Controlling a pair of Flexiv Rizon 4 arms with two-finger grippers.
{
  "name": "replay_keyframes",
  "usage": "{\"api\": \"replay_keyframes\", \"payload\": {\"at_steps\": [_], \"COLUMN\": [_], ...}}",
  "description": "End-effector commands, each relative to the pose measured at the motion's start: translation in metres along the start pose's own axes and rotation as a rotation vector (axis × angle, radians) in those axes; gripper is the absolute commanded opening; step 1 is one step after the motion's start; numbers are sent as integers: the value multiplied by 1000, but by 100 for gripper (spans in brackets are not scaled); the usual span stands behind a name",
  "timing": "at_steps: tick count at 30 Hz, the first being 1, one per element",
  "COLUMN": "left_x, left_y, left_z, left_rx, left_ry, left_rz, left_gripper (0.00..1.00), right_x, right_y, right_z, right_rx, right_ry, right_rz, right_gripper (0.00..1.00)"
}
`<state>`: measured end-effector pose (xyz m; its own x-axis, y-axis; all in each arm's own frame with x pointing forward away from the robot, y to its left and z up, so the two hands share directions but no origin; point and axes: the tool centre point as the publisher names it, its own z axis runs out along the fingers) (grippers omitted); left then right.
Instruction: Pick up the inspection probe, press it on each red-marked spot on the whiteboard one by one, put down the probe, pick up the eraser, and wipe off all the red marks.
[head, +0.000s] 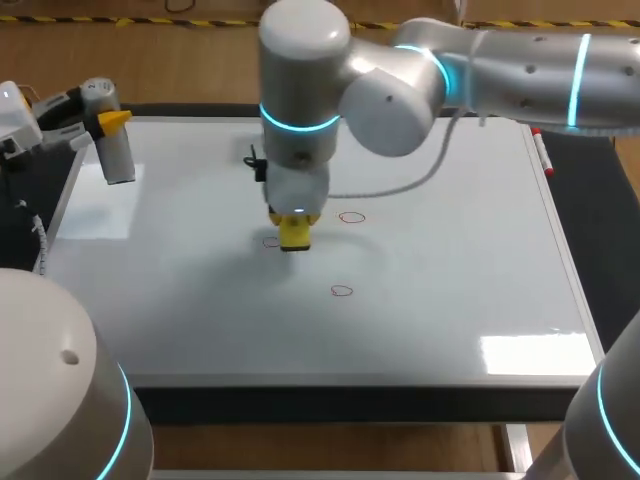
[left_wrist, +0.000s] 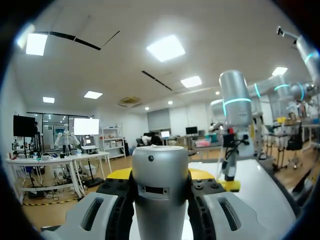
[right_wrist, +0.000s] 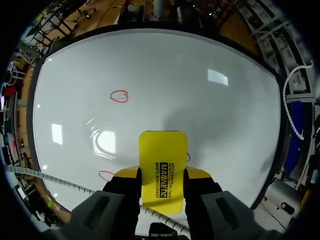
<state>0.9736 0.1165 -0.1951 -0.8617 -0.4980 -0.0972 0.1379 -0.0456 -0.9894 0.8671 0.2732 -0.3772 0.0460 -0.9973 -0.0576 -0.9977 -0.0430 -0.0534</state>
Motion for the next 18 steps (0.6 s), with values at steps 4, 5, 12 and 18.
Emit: {"api": "replay_keyframes", "payload": {"at_steps": [4,5,12,18], "left_x": [0,0,0,0], "left_y": [-1,-1,-1,-1], "left_z": [0,0,0,0], "left_rx": [-1,-1,-1,-1], "left_ry": [-1,-1,-1,-1], "left_rz": [1,1,1,1], "left_gripper": [0,0,0,0], "right_x": [-32,-35,-55,-66], "right_y": [-7,-7,-3,0], "right_z": [9,11,20,29], "right_rx": [1,0,-11,-30], "right_ry": [47,50,42,36], "right_rz": [-17,-23,-52,-73], "right_gripper": [0,0,0,0]}}
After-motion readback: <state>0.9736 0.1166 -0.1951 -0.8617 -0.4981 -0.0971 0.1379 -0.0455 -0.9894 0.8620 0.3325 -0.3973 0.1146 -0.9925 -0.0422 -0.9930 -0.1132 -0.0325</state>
